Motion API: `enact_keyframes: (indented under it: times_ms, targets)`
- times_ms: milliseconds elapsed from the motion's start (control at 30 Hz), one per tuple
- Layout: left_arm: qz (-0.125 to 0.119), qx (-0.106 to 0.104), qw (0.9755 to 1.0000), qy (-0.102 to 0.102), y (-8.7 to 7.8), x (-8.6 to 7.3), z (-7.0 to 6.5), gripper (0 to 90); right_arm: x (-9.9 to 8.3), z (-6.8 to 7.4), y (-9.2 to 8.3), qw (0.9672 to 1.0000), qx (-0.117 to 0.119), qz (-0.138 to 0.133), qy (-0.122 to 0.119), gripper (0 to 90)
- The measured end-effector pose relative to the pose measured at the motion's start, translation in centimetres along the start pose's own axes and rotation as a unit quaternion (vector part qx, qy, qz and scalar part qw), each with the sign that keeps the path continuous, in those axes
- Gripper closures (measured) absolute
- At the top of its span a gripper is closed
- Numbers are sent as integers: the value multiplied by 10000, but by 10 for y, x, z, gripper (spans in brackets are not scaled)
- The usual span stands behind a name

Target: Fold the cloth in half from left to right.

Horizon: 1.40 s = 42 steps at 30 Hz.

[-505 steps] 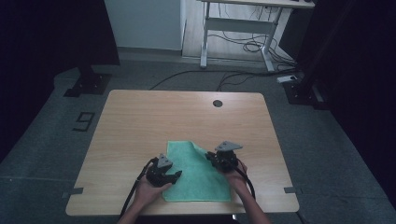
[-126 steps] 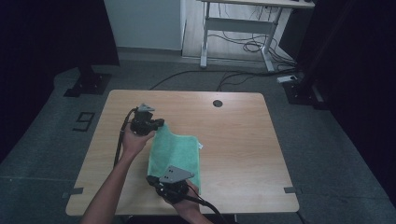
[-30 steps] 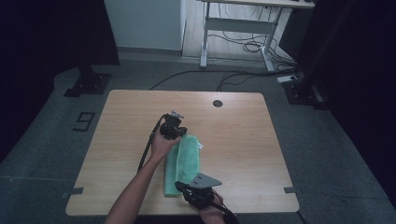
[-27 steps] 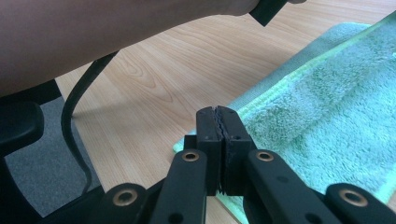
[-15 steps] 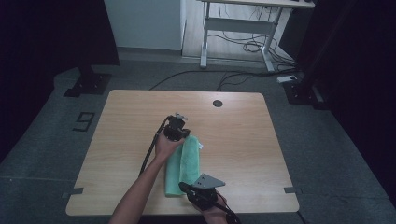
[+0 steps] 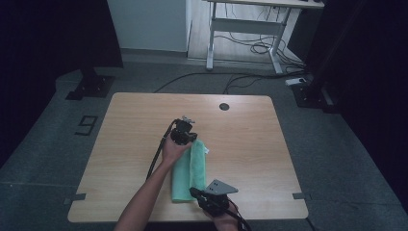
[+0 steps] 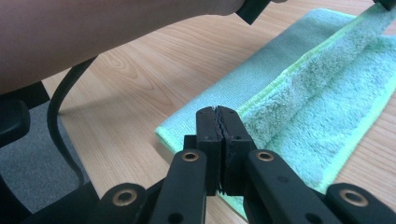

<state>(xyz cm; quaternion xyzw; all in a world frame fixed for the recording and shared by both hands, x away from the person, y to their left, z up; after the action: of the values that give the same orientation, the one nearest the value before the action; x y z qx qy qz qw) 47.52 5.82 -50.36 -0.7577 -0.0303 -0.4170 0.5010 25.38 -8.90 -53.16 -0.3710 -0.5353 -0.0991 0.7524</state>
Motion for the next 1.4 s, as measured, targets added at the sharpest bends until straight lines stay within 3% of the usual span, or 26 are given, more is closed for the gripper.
enact_keyframes:
  times_ms: [800, 933, 1000, 1233, 1400]
  targets:
    - [51, 113, 9999, 72, 11, 3, -3, 874, -16, -17, -1, 9992, -242, 269, 174, 877]
    - [1, 132, 9999, 80, 13, 4, -5, 849, -19, -20, 1, 9988, -283, 341, 209, 871]
    - [-59, 108, 9999, 98, 12, 4, -5, 792, -19, -20, 0, 9986, -341, 363, 185, 851]
    - [-261, -9, 9995, 194, 0, 7, -9, 706, -26, -22, -2, 9971, -515, 550, 108, 841]
    - [-326, -48, 9992, 220, -9, 5, -9, 662, -29, -22, -4, 9950, -662, 743, 13, 769]
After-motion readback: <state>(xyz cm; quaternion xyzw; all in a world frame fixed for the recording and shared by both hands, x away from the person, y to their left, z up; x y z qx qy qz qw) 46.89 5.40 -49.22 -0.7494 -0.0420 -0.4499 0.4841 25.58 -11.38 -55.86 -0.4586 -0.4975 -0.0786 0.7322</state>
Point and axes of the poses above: each handheld gripper's, and its own axes: y roughly forward along the jaws, x roughly out of its top, z roughly to its left, the point moved 1 cm from there along y, roughly forward along the jaws, and after that the axes turned 2 degrees about -x, right-handed, at the moved point
